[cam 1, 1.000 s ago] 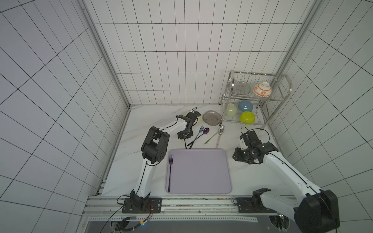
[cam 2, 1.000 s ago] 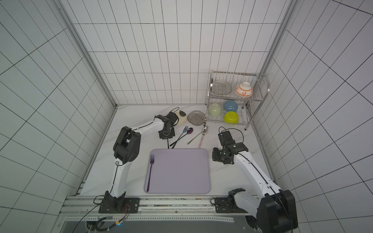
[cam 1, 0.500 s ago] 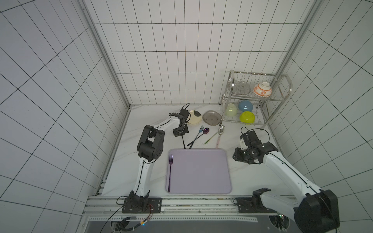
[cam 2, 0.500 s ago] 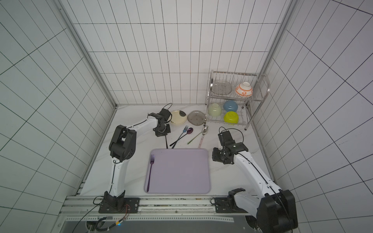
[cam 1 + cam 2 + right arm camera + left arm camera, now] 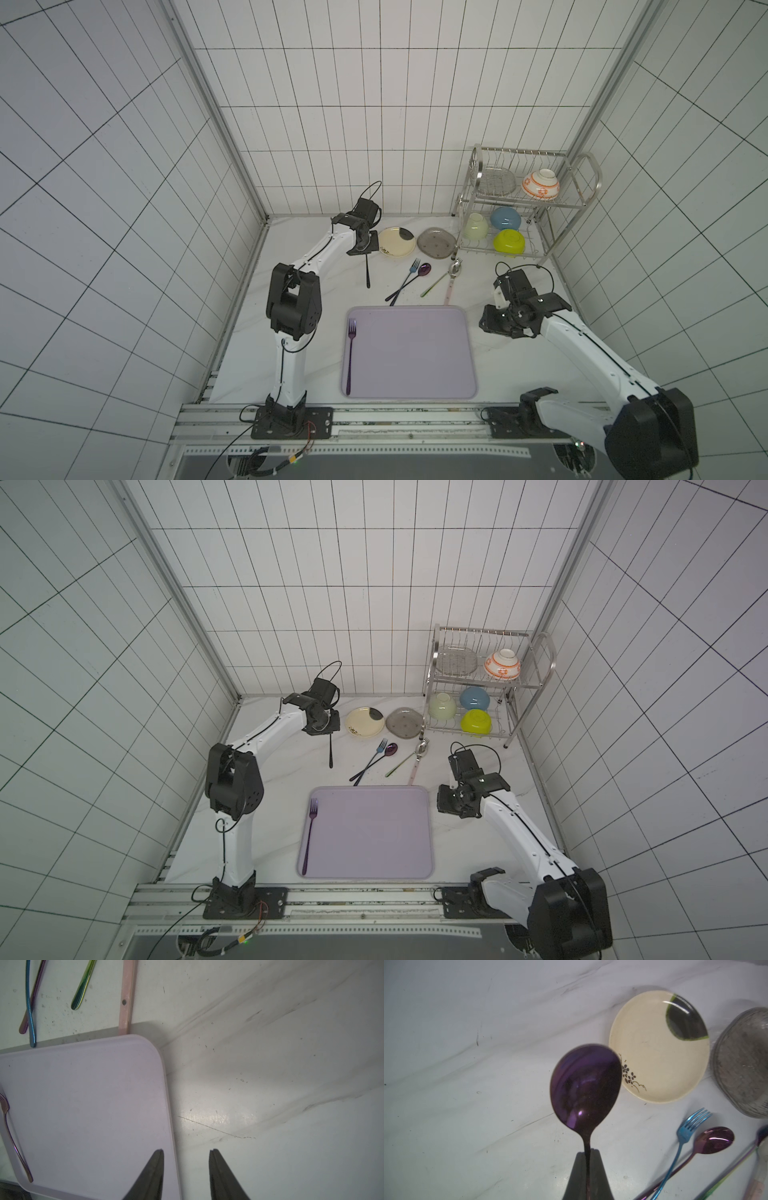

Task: Set the spoon and fork side by side
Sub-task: Pick up the spoon from the center of the board.

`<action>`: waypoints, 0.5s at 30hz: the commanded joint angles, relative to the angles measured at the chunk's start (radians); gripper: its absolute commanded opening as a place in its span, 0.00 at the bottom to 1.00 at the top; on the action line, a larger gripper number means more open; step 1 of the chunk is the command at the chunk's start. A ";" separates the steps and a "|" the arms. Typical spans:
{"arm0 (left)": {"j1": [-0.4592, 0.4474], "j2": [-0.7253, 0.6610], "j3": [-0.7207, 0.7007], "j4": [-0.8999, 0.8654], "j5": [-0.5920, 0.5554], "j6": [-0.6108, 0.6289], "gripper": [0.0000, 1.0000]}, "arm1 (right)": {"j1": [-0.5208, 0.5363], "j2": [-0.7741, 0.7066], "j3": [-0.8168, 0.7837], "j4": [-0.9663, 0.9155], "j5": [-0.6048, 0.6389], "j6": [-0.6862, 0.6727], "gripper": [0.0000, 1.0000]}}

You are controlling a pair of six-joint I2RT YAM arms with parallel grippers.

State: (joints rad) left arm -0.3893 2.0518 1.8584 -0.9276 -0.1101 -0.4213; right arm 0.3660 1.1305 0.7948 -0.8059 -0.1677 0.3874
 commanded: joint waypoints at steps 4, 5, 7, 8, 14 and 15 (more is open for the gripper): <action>-0.078 -0.220 -0.165 -0.065 -0.048 -0.036 0.00 | -0.007 0.015 0.026 -0.016 -0.003 -0.017 0.39; -0.105 -0.250 -0.206 -0.077 -0.059 -0.056 0.00 | -0.006 0.015 0.026 -0.015 -0.005 -0.018 0.39; -0.167 -0.318 -0.299 -0.098 -0.083 -0.105 0.00 | -0.006 0.013 0.025 -0.014 -0.009 -0.021 0.39; -0.198 -0.358 -0.352 -0.104 -0.091 -0.136 0.00 | -0.006 0.011 0.024 -0.015 -0.011 -0.022 0.39; -0.399 -0.536 -0.682 -0.064 -0.105 -0.349 0.00 | -0.006 -0.009 -0.003 -0.023 -0.028 -0.024 0.39; -0.418 -0.553 -0.728 -0.047 -0.103 -0.374 0.00 | -0.006 -0.012 -0.006 -0.023 -0.035 -0.024 0.39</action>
State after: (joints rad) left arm -0.7780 1.5482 1.2163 -1.0019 -0.1886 -0.6678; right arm 0.3660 1.1362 0.7948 -0.8062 -0.1822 0.3737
